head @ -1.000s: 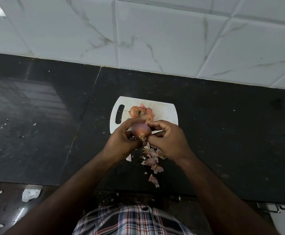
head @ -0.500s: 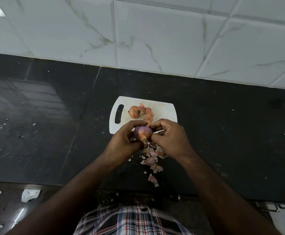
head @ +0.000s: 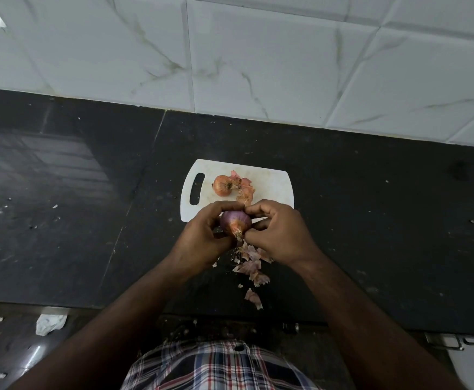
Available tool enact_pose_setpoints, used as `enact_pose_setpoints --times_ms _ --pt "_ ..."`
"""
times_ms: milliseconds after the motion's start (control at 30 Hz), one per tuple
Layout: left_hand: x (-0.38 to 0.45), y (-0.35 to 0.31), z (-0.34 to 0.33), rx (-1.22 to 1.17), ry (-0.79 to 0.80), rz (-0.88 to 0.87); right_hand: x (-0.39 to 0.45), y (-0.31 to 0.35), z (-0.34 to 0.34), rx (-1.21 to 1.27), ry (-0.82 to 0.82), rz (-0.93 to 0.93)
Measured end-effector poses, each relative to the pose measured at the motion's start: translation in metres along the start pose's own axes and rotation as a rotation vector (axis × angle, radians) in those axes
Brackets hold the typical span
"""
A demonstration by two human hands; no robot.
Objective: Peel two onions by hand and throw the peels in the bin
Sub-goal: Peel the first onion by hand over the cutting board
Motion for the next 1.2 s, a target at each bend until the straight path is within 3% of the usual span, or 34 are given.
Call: enact_pose_setpoints --times_ms 267,533,900,1033,1200 --pt "0.000 0.005 -0.002 0.003 0.010 0.033 0.003 -0.002 0.000 -0.061 -0.039 0.038" --pt "0.001 0.001 0.005 -0.130 -0.028 0.105 -0.004 -0.018 0.002 0.196 -0.130 -0.014" --pt "0.003 0.005 0.004 -0.161 -0.005 0.133 -0.005 -0.006 -0.001 0.097 -0.226 0.068" --pt "0.002 0.010 0.003 -0.303 0.048 0.181 -0.002 -0.008 0.005 0.036 -0.249 0.062" --pt "0.001 0.013 0.002 -0.529 0.122 0.227 -0.002 -0.022 0.004 -0.094 -0.149 0.018"
Point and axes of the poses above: each hand's wrist, its own x-axis towards the middle knuckle, its own z-axis out of the back of the hand, y = z × x, the point moved 5 cm from there along x, towards the middle knuckle, and after that the axes turned 8 degrees about z, right-handed, at the moved point
